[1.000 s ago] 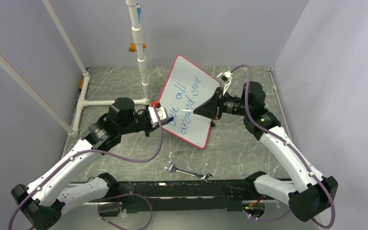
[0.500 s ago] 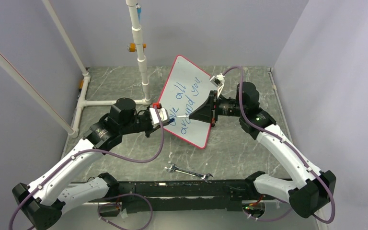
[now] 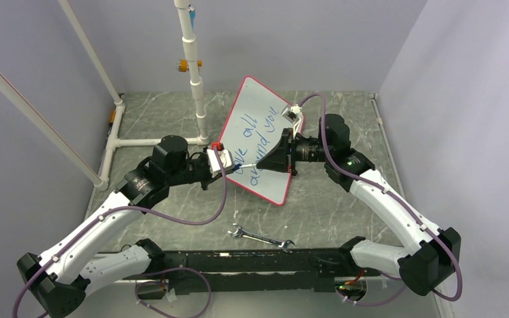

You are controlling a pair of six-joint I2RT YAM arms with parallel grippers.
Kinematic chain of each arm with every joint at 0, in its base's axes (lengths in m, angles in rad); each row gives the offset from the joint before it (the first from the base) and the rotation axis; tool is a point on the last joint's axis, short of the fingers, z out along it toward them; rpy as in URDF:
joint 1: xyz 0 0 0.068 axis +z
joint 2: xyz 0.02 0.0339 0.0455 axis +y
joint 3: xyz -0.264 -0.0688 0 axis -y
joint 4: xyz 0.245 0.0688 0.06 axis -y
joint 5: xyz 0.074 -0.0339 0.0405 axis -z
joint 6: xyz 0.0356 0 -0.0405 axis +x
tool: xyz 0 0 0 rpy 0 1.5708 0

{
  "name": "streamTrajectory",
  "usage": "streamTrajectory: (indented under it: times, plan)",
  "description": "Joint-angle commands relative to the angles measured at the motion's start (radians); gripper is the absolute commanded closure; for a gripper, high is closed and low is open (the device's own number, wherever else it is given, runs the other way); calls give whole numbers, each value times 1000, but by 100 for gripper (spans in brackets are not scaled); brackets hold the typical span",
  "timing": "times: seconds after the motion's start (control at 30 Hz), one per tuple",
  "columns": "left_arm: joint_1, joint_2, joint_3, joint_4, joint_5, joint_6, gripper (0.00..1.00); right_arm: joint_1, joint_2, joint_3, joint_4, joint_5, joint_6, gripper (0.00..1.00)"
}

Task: Write a sentence on the whiteboard
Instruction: Insert the whiteboard marker without the cap into the pen cap.

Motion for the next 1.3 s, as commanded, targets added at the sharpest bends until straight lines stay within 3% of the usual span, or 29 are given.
streamTrajectory:
  times: [0.0, 1.27]
  plan:
    - [3, -11, 3, 33, 28, -1, 100, 12, 5, 25, 55, 9, -20, 100]
    - [2, -32, -14, 44, 12, -14, 100, 18, -18, 0, 63, 63, -16, 100]
